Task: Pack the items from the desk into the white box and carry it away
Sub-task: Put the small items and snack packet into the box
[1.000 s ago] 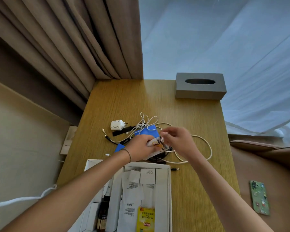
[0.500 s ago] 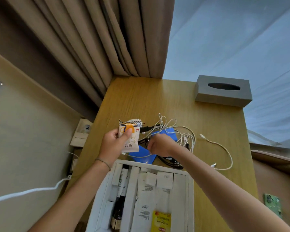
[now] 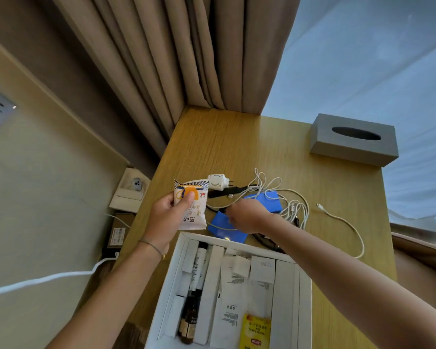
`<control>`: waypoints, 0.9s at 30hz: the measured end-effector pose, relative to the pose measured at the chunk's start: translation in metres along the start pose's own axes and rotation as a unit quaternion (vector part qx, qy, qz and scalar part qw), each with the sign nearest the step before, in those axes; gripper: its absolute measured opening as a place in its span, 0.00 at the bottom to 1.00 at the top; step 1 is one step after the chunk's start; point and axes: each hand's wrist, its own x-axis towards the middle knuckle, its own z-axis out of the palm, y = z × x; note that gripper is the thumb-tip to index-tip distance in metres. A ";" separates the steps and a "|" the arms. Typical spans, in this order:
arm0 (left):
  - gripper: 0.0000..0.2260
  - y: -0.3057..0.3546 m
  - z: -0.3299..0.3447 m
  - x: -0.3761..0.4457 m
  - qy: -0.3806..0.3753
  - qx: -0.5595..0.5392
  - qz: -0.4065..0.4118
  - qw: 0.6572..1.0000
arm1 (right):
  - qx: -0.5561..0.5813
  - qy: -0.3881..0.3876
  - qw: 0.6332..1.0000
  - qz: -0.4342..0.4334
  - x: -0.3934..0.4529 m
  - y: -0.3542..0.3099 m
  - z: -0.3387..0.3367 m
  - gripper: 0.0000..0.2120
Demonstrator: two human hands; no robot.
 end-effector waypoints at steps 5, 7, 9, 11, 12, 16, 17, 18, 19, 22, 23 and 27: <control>0.05 0.002 -0.005 -0.004 -0.022 -0.008 -0.017 1.000 | -0.022 0.007 1.000 -0.010 -0.013 0.007 0.000 0.11; 0.05 0.005 -0.005 -0.006 -0.032 -0.012 -0.026 0.999 | -0.086 -0.006 0.996 -0.019 -0.018 0.006 0.009 0.12; 0.04 0.007 -0.005 -0.008 -0.047 -0.032 -0.041 0.998 | -0.105 -0.007 0.994 -0.010 -0.019 0.004 0.012 0.10; 0.04 0.006 -0.004 -0.012 -0.067 -0.037 -0.060 0.995 | -0.090 -0.005 0.996 0.004 -0.020 0.003 0.008 0.08; 0.04 0.005 -0.004 -0.015 -0.081 -0.026 -0.063 0.994 | -0.075 0.002 0.997 0.012 -0.021 0.002 0.004 0.07; 0.03 -0.002 0.000 -0.028 -0.152 0.059 -0.042 0.986 | 0.036 0.065 0.996 0.051 -0.031 -0.002 -0.010 0.05; 0.04 -0.005 0.002 -0.032 -0.175 0.080 -0.032 0.981 | 0.069 0.085 0.992 0.058 -0.035 -0.003 -0.012 0.05; 0.05 -0.008 0.004 -0.036 -0.198 0.103 -0.021 0.975 | 0.104 0.104 0.987 0.065 -0.038 -0.004 -0.015 0.06; 0.08 -0.011 0.006 -0.039 -0.217 0.129 -0.012 0.968 | 0.140 0.122 0.980 0.071 -0.043 -0.004 -0.018 0.07; 0.12 -0.027 0.013 -0.050 -0.253 0.213 0.010 0.944 | 0.206 0.169 0.960 0.083 -0.054 -0.005 -0.024 0.09; 0.12 -0.035 0.015 -0.053 -0.258 0.240 0.020 0.936 | 0.216 0.186 0.955 0.087 -0.057 -0.005 -0.025 0.09; 0.14 -0.068 0.028 -0.061 -0.266 0.321 0.031 0.908 | 0.245 0.237 0.934 0.108 -0.072 -0.007 -0.028 0.12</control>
